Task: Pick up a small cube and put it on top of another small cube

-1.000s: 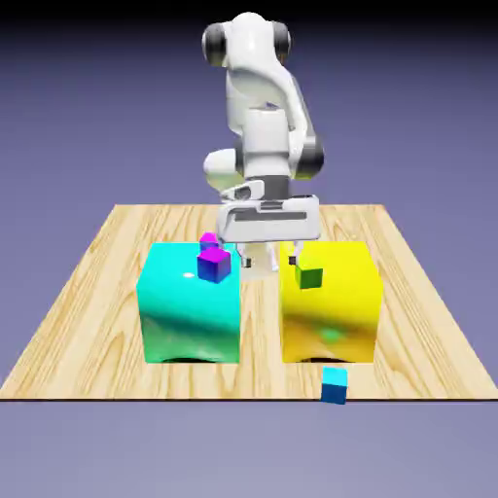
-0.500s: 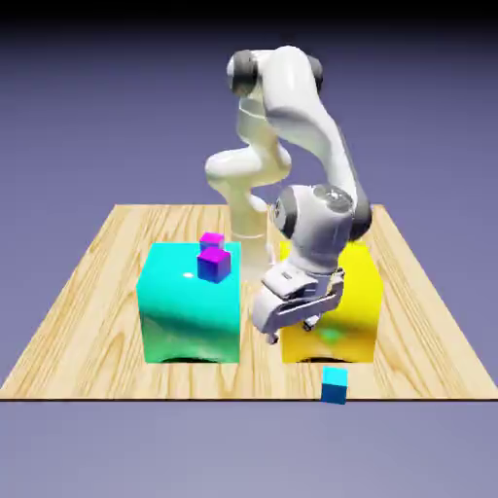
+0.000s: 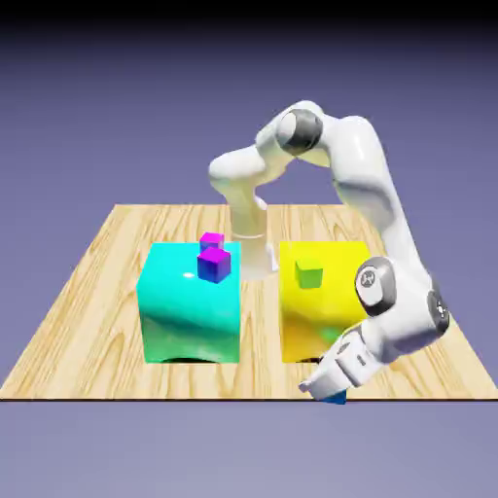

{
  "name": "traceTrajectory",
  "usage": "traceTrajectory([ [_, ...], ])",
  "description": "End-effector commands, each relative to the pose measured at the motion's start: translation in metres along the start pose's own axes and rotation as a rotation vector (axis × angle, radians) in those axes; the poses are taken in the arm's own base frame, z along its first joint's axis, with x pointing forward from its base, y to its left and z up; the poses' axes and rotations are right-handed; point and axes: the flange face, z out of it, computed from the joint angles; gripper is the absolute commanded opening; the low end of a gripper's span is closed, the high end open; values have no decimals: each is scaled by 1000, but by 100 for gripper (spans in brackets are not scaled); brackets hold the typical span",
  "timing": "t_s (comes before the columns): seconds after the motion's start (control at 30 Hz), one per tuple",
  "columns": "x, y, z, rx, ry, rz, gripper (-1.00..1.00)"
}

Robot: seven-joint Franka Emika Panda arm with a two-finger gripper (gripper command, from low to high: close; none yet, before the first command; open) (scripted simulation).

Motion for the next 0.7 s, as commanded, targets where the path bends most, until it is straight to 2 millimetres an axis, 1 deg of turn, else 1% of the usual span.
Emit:
traceTrajectory([
  [0.0, 2, -11, -1, -38, -18, -19, 0],
  [0.2, 8, -82, -7, -270, -120, -115, 0],
  [0.37, 1, -150, -8, -469, -198, -175, 0],
  [0.43, 0, -154, -8, -479, -201, -178, 0],
  [0.67, 3, -143, 46, -480, -201, -178, 0],
])
